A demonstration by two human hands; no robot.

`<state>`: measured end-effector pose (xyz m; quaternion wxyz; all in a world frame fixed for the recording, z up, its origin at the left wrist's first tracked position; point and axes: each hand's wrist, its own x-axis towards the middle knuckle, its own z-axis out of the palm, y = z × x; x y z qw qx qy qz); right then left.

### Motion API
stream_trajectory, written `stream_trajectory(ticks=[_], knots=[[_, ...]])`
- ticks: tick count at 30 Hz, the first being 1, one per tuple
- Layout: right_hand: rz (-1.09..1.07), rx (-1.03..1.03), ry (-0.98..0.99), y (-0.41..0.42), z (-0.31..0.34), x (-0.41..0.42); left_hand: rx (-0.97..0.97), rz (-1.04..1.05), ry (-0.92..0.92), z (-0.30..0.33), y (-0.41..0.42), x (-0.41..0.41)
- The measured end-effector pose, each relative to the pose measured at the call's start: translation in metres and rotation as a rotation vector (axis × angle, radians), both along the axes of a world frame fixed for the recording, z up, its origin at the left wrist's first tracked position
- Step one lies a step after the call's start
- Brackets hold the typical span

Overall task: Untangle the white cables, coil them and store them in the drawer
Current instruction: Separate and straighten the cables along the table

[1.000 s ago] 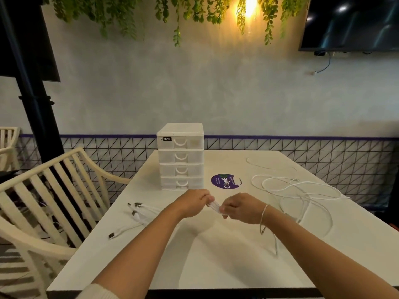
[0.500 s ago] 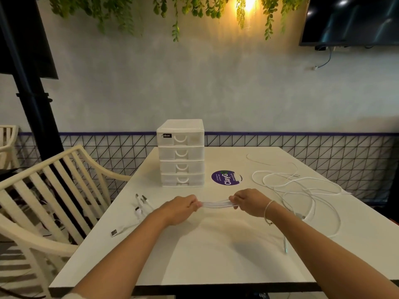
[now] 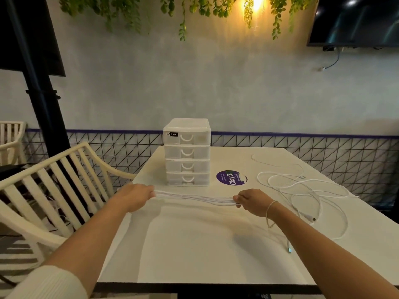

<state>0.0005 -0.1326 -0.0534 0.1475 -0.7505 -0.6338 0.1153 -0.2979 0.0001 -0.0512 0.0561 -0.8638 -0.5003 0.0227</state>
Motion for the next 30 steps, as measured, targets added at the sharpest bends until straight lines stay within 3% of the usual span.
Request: stream_trajectory(ticks=[5, 8, 10, 13, 15, 22, 27, 30], knots=[[0.040, -0.007, -0.023, 0.007, -0.011, -0.013, 0.105, 0.088, 0.287, -0.011, 0.005, 0.003], [0.036, -0.011, -0.031, 0.010, -0.015, -0.015, 0.038, 0.144, 0.341, -0.014, -0.001, 0.017], [0.034, -0.016, -0.025, 0.010, -0.014, -0.014, -0.078, 0.087, 0.188, -0.009, -0.010, 0.038], [0.050, -0.017, -0.029, 0.010, -0.012, -0.017, -0.245, -0.096, -0.253, -0.002, -0.032, 0.089], [0.062, -0.027, -0.043, 0.009, -0.011, -0.021, -0.323, -0.200, -0.443, -0.004, -0.052, 0.124], [0.077, -0.068, 0.010, 0.000, -0.014, -0.010, -0.389, -0.231, -0.518, -0.027, -0.080, 0.160], [0.029, -0.136, 0.279, -0.009, -0.008, 0.006, -0.369, -0.220, -0.482, -0.036, -0.080, 0.153], [0.014, -0.127, 0.235, -0.011, -0.009, 0.013, -0.425, -0.204, -0.560, -0.044, -0.080, 0.152]])
